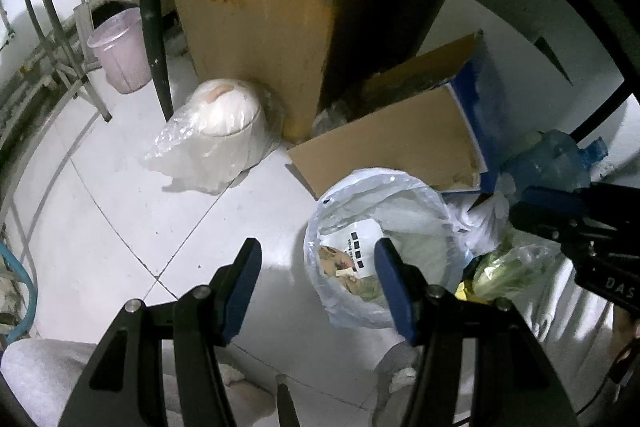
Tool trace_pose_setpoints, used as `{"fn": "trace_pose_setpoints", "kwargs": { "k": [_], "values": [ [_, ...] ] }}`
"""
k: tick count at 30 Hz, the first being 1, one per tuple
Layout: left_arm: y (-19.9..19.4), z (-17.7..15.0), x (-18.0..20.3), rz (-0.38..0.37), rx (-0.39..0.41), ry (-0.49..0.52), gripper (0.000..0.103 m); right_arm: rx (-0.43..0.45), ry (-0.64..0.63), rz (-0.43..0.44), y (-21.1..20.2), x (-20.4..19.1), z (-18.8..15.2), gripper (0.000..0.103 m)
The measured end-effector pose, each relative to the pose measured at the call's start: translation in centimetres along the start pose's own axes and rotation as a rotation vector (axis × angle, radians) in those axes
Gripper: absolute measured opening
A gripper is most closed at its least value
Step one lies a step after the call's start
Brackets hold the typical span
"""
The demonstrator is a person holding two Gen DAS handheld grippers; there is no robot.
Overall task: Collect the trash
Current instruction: 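Withdraw both open tools up from the trash bin to the counter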
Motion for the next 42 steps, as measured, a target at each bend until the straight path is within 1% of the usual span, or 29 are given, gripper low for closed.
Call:
{"fn": "trace_pose_setpoints", "kwargs": {
  "k": [4, 13, 22, 24, 29, 35, 42],
  "values": [
    [-1.6, 0.2, 0.6, -0.016, 0.032, -0.003, 0.059, 0.042, 0.005, -0.012, -2.9, 0.5, 0.0, 0.023],
    [-5.6, 0.4, 2.4, -0.013, 0.095, 0.026, 0.059, 0.112, 0.018, -0.008, -8.0, 1.1, -0.5, 0.023],
    [-9.0, 1.2, 5.6, -0.012, 0.157, 0.074, 0.059, 0.193, 0.038, 0.0, -13.3, 1.5, -0.8, 0.023],
    [-9.8, 1.7, 6.4, -0.026, 0.175, 0.078, 0.059, 0.216, 0.049, 0.002, -14.9, 2.0, -0.9, 0.023],
    [-11.8, 2.7, 9.3, -0.03, 0.215, 0.126, 0.059, 0.279, 0.077, 0.007, -18.1, 4.0, -1.1, 0.023],
    [-13.3, 3.5, 12.3, -0.036, 0.24, 0.17, 0.059, 0.334, 0.11, 0.0, -21.8, 6.3, -1.7, 0.023],
    [-15.2, 4.5, 15.0, -0.034, 0.267, 0.21, 0.059, 0.371, 0.129, 0.0, -24.8, 8.6, -2.5, 0.023]
  ]
}}
Point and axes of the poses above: each gripper's, at about its wrist camera, not at the fingertips, and y roughly the way its jaws point, x to its right, z to its top, the point moved 5 cm from there along y, roughly the way its jaws point, and after that the axes turned 15 degrees about -z, right-handed, at the moved point
